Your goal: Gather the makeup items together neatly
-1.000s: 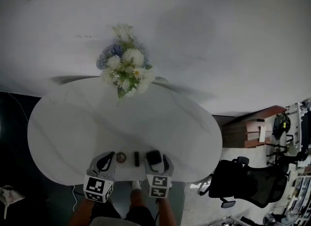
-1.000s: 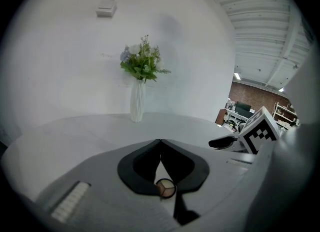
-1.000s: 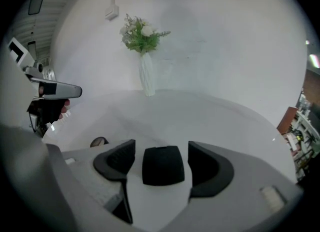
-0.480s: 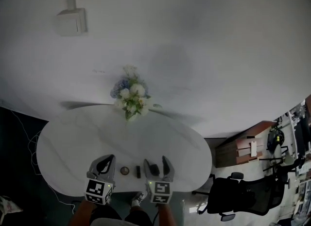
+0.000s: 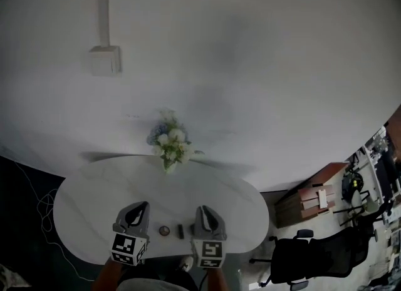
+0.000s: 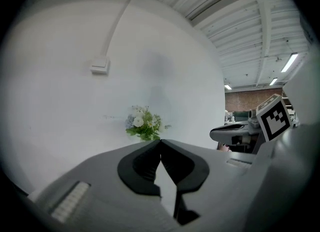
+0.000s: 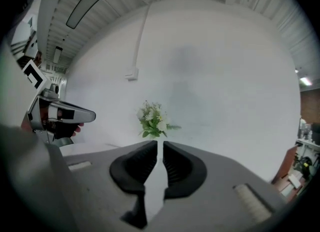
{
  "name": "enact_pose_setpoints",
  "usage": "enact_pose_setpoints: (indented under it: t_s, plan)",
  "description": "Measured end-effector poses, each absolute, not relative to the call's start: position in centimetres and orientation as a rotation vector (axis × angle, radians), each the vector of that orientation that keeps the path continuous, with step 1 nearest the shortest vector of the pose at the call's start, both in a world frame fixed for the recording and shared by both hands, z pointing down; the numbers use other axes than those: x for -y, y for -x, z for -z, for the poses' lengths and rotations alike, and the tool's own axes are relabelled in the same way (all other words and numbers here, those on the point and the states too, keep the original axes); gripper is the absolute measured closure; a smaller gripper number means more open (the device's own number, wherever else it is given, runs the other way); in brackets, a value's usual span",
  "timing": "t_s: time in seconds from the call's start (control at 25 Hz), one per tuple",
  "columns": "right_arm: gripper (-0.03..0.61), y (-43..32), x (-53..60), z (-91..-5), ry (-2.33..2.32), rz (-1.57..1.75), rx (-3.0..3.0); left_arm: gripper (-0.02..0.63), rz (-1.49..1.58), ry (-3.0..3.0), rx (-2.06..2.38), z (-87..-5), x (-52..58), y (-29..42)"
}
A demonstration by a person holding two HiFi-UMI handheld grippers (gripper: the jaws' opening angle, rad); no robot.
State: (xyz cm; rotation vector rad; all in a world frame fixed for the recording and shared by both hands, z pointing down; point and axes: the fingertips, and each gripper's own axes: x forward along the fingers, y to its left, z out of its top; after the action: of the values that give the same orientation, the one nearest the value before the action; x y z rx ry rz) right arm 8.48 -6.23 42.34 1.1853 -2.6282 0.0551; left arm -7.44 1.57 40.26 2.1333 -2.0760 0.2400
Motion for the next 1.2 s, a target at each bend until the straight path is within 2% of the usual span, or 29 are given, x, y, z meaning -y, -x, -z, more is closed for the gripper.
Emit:
enact_pose_setpoints:
  t_s: [0.08, 0.24, 1.2]
  plan:
    - [0.560, -8.9, 6.1, -41.7, -1.210, -0.047, 2.630, 0.603, -0.235, -2.161, 2.071, -39.7, -1.4, 7.2]
    - [0.572, -9.4, 6.0, -40.8, -1.252, -0.045, 2.642, 0.603, -0.224, -2.209, 2.054, -38.9, -1.2, 6.6]
    - [0.574, -9.2, 7.1, -41.2, -1.266, -0.049, 2.615, 0.603, -0.246, -2.211, 2.014, -39.9, 0.0, 6.7]
